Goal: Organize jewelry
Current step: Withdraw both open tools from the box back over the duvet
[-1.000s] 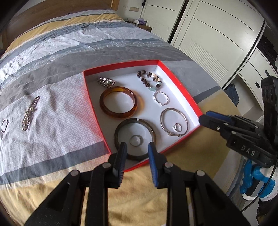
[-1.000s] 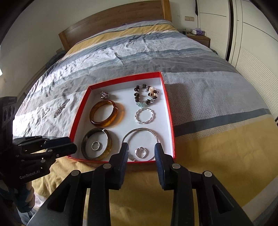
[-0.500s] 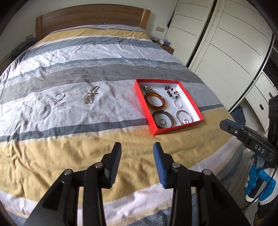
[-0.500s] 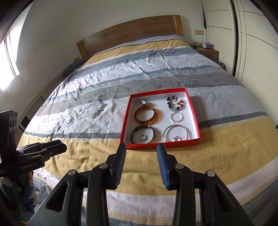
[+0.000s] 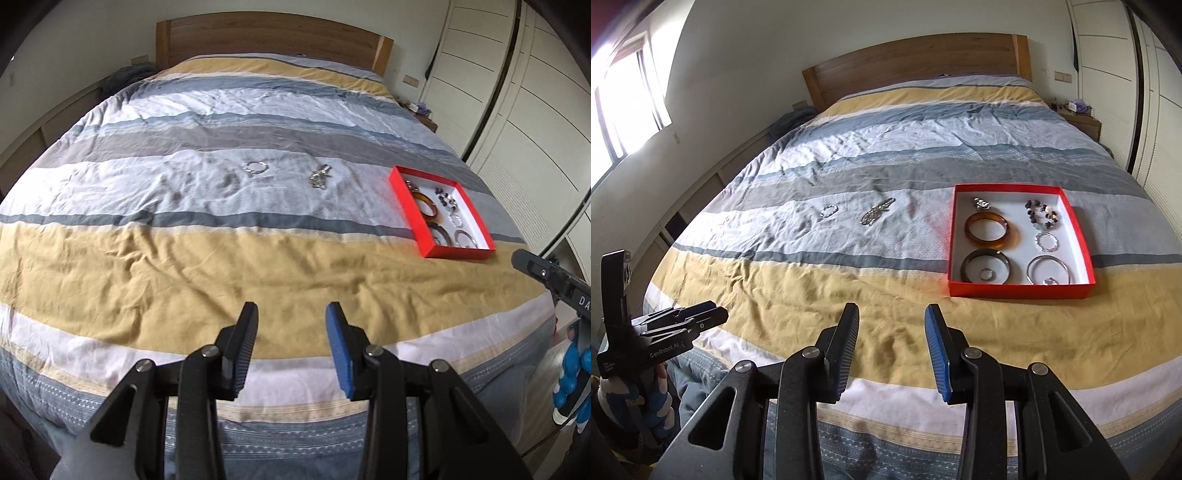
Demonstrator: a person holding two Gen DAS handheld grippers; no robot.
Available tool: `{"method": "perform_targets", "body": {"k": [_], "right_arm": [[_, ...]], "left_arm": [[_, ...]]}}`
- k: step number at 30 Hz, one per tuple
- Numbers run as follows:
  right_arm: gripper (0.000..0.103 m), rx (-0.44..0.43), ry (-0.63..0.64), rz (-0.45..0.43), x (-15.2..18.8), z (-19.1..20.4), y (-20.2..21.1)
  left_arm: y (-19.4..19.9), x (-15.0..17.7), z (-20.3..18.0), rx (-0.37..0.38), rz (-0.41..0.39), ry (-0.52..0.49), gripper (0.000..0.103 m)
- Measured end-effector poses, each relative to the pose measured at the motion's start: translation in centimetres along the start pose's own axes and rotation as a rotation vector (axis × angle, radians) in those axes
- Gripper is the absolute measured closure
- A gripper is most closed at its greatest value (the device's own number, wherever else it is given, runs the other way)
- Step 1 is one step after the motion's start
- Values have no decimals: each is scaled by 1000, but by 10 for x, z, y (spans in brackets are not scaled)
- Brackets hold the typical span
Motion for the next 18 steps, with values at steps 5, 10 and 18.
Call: {"method": "perform_targets", "body": {"k": [5, 10, 18], "right_arm": [[66, -11, 25, 19, -5, 17, -17], [56, -13, 31, 54, -6, 26, -38], [56, -18, 26, 106, -7, 28, -69]], "left_arm": [[0, -5, 27, -59, -20, 40, 67], [-7, -12, 38, -103, -18, 54, 58], [-22, -25, 33, -114, -13, 25, 58]]}}
Point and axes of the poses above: each gripper's, at about its wrist camera, not at the fingertips, and y roughly against the way its jaws point, z to its left, x to its underside, the point moved 5 cm from there along -y, roughly the way its jaws point
